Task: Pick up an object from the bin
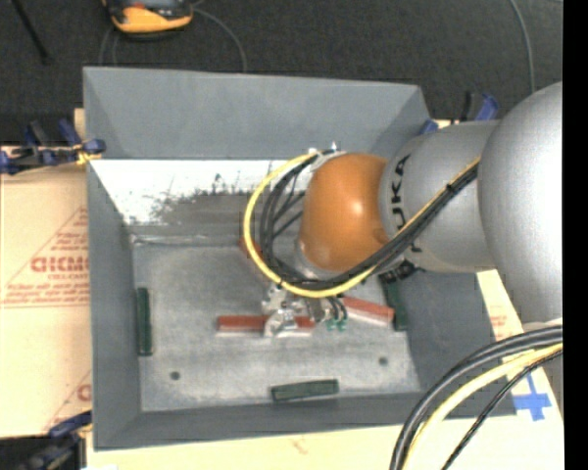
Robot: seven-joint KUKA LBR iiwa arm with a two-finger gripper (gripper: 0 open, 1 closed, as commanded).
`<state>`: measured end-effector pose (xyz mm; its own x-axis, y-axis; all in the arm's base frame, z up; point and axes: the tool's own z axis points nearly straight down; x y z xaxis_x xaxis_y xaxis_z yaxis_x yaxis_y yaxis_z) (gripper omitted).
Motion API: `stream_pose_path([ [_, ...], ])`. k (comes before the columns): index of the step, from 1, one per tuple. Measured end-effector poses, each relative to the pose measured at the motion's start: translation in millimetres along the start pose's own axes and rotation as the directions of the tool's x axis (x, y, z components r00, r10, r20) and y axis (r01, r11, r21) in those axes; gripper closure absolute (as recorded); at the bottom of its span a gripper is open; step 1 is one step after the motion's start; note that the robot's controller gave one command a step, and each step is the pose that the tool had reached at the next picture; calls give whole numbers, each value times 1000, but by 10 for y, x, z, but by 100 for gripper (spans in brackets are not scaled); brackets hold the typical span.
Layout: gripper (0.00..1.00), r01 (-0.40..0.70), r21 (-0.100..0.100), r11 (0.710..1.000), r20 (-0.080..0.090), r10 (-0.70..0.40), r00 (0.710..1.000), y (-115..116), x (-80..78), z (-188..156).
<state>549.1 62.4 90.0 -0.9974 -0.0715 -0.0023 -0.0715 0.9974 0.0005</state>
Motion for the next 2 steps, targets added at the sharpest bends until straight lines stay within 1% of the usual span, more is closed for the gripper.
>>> stream_pose_path([
  [1,100,-1,-1,1000,0,1,1000,3,0,0],
  [2,100,8,0,1000,1,-8,1000,217,-198,-1114],
])
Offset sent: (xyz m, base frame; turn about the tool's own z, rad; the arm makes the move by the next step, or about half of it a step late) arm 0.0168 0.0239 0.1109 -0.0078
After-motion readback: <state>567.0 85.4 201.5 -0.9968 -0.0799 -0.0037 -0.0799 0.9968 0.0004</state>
